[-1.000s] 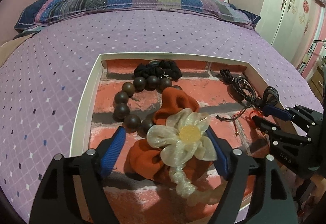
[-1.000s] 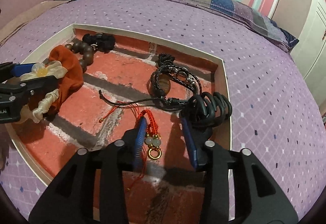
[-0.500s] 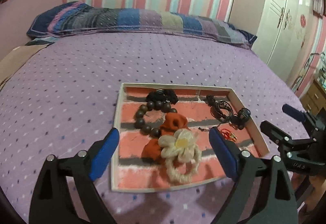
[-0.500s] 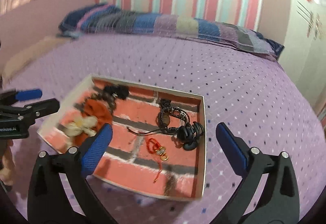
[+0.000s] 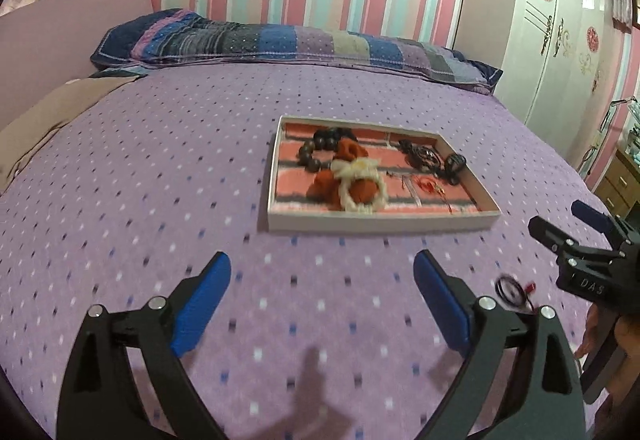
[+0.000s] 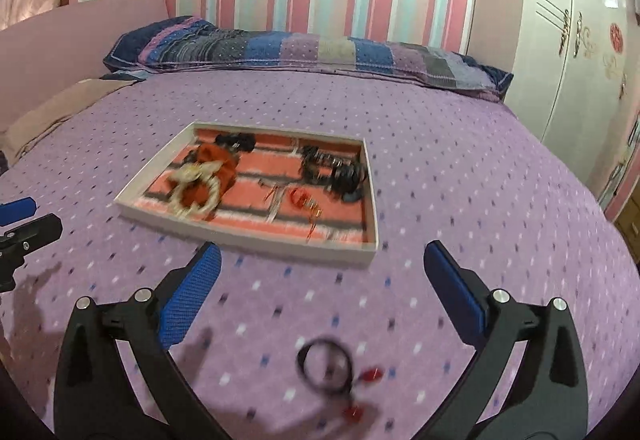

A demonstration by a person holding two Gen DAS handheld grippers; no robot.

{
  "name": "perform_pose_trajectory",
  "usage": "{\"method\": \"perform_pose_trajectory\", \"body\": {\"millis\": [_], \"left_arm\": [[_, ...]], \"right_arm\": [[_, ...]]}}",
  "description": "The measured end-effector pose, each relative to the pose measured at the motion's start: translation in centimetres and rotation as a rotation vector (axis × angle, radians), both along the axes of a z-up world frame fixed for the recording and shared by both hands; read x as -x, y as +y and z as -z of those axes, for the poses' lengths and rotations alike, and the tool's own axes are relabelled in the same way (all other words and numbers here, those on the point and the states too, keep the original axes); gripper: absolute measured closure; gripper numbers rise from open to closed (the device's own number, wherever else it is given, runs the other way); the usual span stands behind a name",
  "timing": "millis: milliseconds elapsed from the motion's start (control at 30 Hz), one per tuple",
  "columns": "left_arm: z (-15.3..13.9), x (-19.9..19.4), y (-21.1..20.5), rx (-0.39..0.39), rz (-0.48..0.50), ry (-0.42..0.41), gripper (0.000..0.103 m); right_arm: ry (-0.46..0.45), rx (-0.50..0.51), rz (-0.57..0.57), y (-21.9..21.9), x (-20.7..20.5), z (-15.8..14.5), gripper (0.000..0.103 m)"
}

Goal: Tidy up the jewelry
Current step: 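Move the right gripper to the white-band watch while the left approaches the red-bead hair tie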

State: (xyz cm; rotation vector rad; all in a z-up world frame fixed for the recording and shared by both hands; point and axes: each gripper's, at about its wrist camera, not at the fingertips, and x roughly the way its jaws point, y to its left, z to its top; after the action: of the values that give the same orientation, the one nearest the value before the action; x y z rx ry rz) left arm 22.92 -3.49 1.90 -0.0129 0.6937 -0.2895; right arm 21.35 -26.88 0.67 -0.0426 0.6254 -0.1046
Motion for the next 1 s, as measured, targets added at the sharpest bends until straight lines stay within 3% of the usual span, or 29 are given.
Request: {"method": "perform_pose_trajectory", "body": {"millis": [133,500,767,1000], "left_arm": [[0.3,3.3,0.8,-0.008,-0.003,0.0,0.012],[1.9,7.7,1.8,0.006,-0.006,0.029,0.012],[2.0,10.0,1.8,0.025,0.0,0.022,0.004],[2.4,10.2,1.5,0.087,0.027,0.055,0.004]], "right_arm": [[0.003,0.021,0.0,1.1,3.2,0.6,0.004],[-0.045,0.048,0.052,1.3,10.2,0.4,0.004],[-0.012,0.062,0.121,-2.0,13.8,1.5,0.004],[-0.001,0.054,0.168,-4.5,15.8,1.9,0.004]]}}
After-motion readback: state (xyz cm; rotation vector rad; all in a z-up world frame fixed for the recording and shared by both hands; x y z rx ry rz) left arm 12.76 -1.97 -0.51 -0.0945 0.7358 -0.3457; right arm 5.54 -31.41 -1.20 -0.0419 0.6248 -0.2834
